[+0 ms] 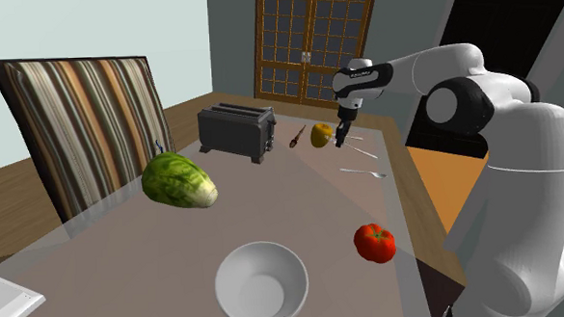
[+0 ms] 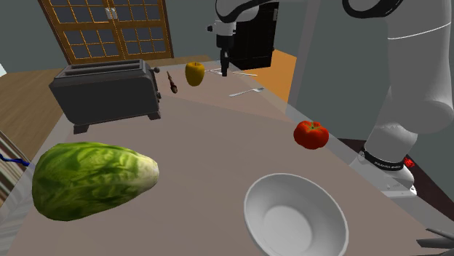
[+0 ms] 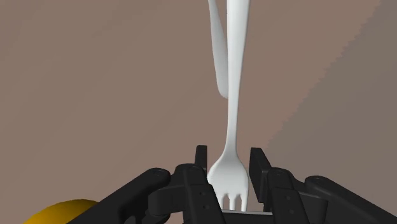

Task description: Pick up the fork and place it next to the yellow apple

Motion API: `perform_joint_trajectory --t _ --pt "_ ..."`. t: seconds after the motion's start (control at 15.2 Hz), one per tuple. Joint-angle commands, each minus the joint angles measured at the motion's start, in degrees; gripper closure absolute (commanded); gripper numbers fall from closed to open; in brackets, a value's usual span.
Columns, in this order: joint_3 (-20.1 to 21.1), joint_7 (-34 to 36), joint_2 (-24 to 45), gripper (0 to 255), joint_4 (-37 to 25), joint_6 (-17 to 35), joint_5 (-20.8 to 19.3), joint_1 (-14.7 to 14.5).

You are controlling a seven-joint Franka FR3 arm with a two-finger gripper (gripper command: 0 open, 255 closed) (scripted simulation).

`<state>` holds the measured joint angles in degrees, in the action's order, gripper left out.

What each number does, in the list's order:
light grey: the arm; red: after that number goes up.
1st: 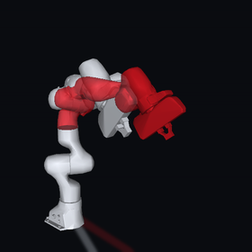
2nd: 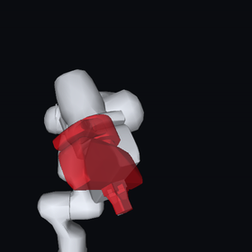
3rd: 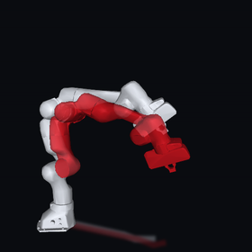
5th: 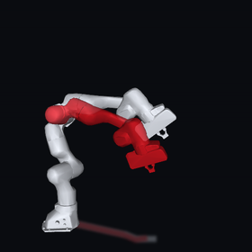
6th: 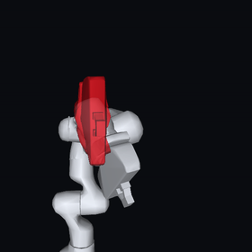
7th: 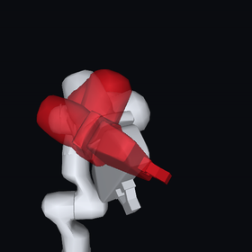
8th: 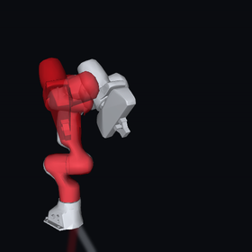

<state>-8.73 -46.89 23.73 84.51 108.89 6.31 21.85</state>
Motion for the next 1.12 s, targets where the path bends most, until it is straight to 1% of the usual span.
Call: perform_joint_trajectory --t 0.0,1.06 --pt "0.05 -0.05 0.28 255 1.04 1.35 0.07 -0.05" --pt "0.47 -1.01 3.95 255 8.01 11.91 1.01 -0.01"
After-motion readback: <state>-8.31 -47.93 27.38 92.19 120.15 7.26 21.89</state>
